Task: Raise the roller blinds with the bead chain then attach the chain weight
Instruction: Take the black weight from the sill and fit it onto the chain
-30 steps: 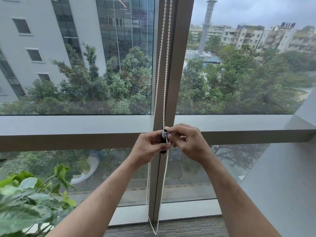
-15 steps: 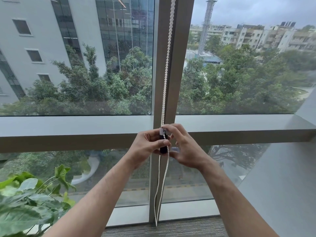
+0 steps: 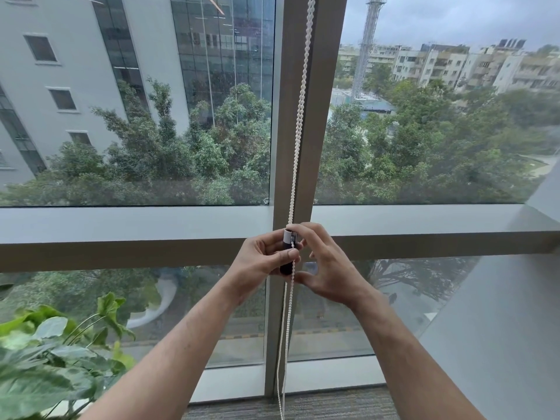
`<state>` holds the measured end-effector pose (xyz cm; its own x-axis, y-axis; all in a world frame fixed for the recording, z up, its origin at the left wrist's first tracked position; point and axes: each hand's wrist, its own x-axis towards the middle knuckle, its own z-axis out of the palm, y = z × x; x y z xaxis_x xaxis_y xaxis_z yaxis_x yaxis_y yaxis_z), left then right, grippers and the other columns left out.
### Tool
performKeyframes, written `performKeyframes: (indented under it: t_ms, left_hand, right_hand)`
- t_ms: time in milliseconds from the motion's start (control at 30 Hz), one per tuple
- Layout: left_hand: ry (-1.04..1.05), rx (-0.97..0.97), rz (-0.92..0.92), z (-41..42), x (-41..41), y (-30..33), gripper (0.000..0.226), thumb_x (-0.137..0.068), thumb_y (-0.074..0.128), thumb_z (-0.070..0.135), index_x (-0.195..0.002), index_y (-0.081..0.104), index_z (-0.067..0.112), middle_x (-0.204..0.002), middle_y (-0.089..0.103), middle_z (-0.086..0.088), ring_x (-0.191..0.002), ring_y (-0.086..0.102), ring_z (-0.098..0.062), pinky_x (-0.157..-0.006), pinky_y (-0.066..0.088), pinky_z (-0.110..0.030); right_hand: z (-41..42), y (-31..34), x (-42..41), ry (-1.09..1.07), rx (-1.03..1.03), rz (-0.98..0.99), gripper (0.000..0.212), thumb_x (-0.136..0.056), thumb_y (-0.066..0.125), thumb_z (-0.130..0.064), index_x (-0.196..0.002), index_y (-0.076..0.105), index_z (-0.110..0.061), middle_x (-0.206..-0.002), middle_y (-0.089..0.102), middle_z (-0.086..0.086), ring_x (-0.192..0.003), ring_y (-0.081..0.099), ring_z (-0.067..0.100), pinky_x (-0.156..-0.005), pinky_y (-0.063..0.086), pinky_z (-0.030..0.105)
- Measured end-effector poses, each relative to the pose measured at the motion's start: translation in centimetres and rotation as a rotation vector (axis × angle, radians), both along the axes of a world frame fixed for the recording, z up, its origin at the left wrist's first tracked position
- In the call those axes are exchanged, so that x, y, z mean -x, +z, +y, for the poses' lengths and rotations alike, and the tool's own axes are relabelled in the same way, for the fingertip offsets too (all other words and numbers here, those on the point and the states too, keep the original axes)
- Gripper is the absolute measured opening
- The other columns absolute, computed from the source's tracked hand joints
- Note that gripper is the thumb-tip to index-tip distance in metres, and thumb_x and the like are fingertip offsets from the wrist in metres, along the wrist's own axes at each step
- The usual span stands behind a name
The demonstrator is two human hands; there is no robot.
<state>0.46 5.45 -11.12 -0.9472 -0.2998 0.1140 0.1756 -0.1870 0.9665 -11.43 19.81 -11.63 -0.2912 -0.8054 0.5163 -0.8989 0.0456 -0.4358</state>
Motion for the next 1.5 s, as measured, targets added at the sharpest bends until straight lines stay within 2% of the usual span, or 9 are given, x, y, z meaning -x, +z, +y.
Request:
performKeyframes:
  t_ms: [167,467,633,733,867,933,1033,1233,1500]
  left_hand:
    - [0.009,0.015,-0.022,0.1,-0.2,-0.3,0.039,-0.078,0.077,0.015,-0.117,0.073,0.020,-0.104,0.078,-0.004,-0.088,0.073,-0.015,-0.070,0.059,-0.030]
    - [0.005,0.020,-0.020,0.1,-0.4,-0.5,0.045,-0.076,0.080,0.015,-0.120,0.071,0.018,-0.110,0.076,-0.009,-0.096,0.073,-0.023,-0.074,0.060,-0.035]
    - [0.028,0.031,0.000,0.6,-0.5,-1.1,0.048,-0.079,0.079,0.011,-0.124,0.069,0.022,-0.111,0.076,-0.009,-0.095,0.073,-0.026,-0.070,0.059,-0.034]
    - [0.059,0.051,0.005,1.0,-0.3,-1.4,0.051,-0.079,0.078,0.005,-0.127,0.066,0.020,-0.116,0.074,-0.009,-0.092,0.073,-0.029,-0.070,0.060,-0.036]
    - [0.087,0.103,0.009,0.9,-0.3,-1.4,0.052,-0.078,0.078,0.003,-0.126,0.065,0.018,-0.117,0.073,-0.012,-0.096,0.072,-0.035,-0.079,0.062,-0.047]
    - [0.092,0.164,0.003,0.8,-0.3,-1.6,0.052,-0.079,0.077,-0.004,-0.124,0.066,0.020,-0.115,0.073,-0.015,-0.096,0.072,-0.032,-0.082,0.061,-0.046]
    - [0.088,0.245,0.010,0.9,-0.4,-1.9,0.054,-0.078,0.077,-0.008,-0.123,0.067,0.022,-0.111,0.075,-0.013,-0.094,0.073,-0.025,-0.082,0.061,-0.038]
    - [0.089,0.354,0.030,0.8,-0.6,-2.2,0.056,-0.073,0.081,0.001,-0.114,0.072,0.038,-0.103,0.077,-0.008,-0.088,0.070,-0.013,-0.086,0.057,-0.032]
    - [0.000,0.297,0.076,0.2,-1.5,-2.1,0.053,-0.077,0.077,0.004,-0.126,0.067,0.023,-0.118,0.074,-0.008,-0.108,0.068,-0.020,-0.098,0.053,-0.040]
  right_hand:
    - [0.2,-0.2,0.0,-0.026,0.051,0.130,0.080,-0.072,0.086,-0.034,-0.140,0.048,-0.018,-0.134,0.053,-0.002,-0.118,0.054,0.019,-0.100,0.048,0.032]
    - [0.4,-0.2,0.2,-0.012,0.091,0.207,0.073,-0.072,0.079,-0.037,-0.137,0.053,-0.015,-0.127,0.060,0.002,-0.114,0.057,0.019,-0.098,0.048,0.032]
    - [1.0,-1.8,-0.9,0.046,0.028,-0.159,0.089,-0.073,0.080,-0.014,-0.150,0.039,-0.028,-0.138,0.043,-0.007,-0.113,0.055,0.008,-0.087,0.053,0.024]
    - [1.1,-2.6,-1.7,0.106,0.127,-0.563,0.081,-0.073,0.065,-0.006,-0.145,0.043,-0.036,-0.138,0.046,-0.006,-0.110,0.061,0.016,-0.079,0.059,0.030]
    - [0.6,-2.7,-2.3,0.018,0.282,-1.111,0.045,-0.086,0.063,-0.041,-0.129,0.053,-0.032,-0.127,0.056,0.010,-0.102,0.071,0.025,-0.072,0.060,0.040]
    - [0.5,-2.7,-2.2,-0.034,0.188,-1.230,0.054,-0.086,0.055,-0.065,-0.123,0.057,-0.025,-0.118,0.061,0.013,-0.092,0.073,0.026,-0.071,0.060,0.041]
    - [0.5,-2.4,-2.2,0.000,0.034,-1.307,0.074,-0.078,0.055,-0.077,-0.122,0.061,-0.018,-0.103,0.069,0.016,-0.086,0.073,0.031,-0.076,0.059,0.040]
    - [0.4,-1.8,-2.1,0.047,0.020,-1.371,0.055,-0.082,0.070,-0.050,-0.117,0.059,-0.009,-0.082,0.071,0.001,-0.077,0.072,0.020,-0.079,0.060,0.036]
    - [0.5,-2.6,-2.8,-0.014,0.138,-1.264,0.056,-0.070,0.083,-0.041,-0.117,0.062,-0.016,-0.101,0.078,0.004,-0.092,0.075,0.018,-0.080,0.058,0.029]
